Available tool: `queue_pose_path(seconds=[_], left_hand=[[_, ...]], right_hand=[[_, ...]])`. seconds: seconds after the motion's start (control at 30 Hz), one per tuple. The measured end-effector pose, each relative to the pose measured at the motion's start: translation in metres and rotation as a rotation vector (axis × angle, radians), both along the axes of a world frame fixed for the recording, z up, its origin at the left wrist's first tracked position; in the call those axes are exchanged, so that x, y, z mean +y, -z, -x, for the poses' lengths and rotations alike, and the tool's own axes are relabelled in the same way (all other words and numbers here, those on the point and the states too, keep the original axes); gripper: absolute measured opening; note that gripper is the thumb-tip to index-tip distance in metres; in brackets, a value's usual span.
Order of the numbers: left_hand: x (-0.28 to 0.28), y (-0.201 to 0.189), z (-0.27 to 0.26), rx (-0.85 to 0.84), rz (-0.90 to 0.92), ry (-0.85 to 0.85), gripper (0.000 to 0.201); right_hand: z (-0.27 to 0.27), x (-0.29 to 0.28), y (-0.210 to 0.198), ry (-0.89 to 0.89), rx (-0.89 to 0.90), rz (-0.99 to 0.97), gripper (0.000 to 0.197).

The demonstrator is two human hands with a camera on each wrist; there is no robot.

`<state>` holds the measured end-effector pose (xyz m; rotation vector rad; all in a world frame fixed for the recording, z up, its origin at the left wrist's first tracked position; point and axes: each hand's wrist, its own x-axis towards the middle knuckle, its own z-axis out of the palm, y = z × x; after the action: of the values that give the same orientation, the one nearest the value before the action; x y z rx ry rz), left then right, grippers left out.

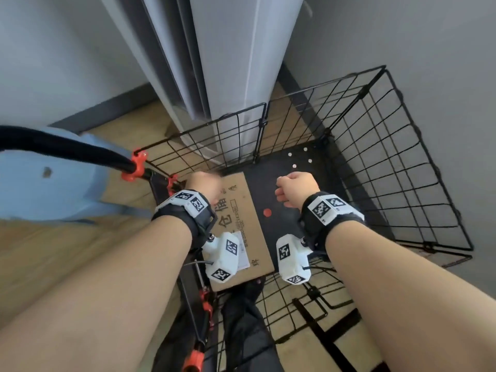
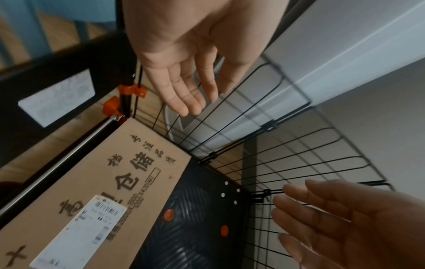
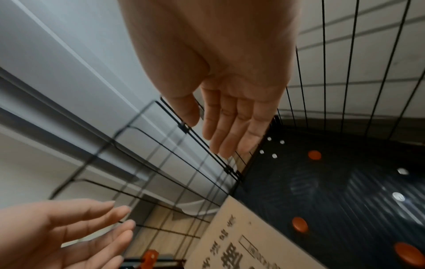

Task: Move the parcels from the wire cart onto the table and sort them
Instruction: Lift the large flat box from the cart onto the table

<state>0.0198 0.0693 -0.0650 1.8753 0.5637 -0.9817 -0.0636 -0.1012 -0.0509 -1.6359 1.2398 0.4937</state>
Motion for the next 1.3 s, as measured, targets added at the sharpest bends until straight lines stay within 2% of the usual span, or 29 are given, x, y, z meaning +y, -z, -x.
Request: queue_pose_path(seconds=[0.17,0.33,0.37,0.43,0.5,0.57,0.6,0.63,0.73,0.83,0.97,1.1,1.2,1.23,1.3], left_hand=[[0.007,0.091,0.006,0.077,-0.136,0.01,0.034],[0.025,0.155,0.02,0.157,-0.242,-0.051,0.029],[0.028,0.164,0.023,0.176,-0.261,-0.066,0.032],[0.031,0.18,0.026,0.195,-0.307,-0.1,0.038],[0.03,0.199,0.028,0.209,-0.345,-0.121,0.061],[0.032,0.229,0.028,0.224,-0.367,-0.171,0.086],[0.036,0.245,0.028,0.213,-0.402,-0.209,0.094],[0.036,0.247,0.027,0.201,-0.425,-0.226,0.095],[0.035,0.246,0.02,0.171,-0.486,-0.218,0.075],[0.041,0.271,0.017,0.195,-0.478,-0.202,0.064],[0.048,0.287,0.018,0.259,-0.456,-0.166,0.041],[0.049,0.292,0.026,0.347,-0.43,-0.148,0.044],[0.048,0.292,0.031,0.418,-0.398,-0.14,0.077],[0.05,0.295,0.032,0.411,-0.417,-0.141,0.088],[0.053,0.301,0.032,0.347,-0.466,-0.161,0.099]], right_hand=[[0.017,0.016,0.09,-0.013,0.136,-0.057,0.017],[0.036,0.027,0.166,-0.027,0.231,-0.094,0.018],[0.038,0.028,0.178,-0.057,0.253,-0.102,0.02],[0.043,0.028,0.21,-0.093,0.258,-0.127,0.037],[0.039,0.031,0.219,-0.107,0.256,-0.128,0.04],[0.034,0.031,0.227,-0.138,0.269,-0.083,0.021],[0.033,0.029,0.231,-0.156,0.278,-0.066,0.02],[0.032,0.027,0.237,-0.175,0.283,-0.051,0.024],[0.03,0.024,0.256,-0.205,0.314,-0.032,0.036],[0.03,0.023,0.27,-0.169,0.318,-0.059,0.041],[0.033,0.025,0.281,-0.223,0.318,-0.096,0.042],[0.035,0.032,0.287,-0.214,0.299,-0.119,0.041],[0.039,0.032,0.286,-0.13,0.309,-0.174,0.049],[0.041,0.031,0.285,-0.093,0.311,-0.186,0.052],[0.042,0.029,0.279,-0.044,0.305,-0.199,0.07]])
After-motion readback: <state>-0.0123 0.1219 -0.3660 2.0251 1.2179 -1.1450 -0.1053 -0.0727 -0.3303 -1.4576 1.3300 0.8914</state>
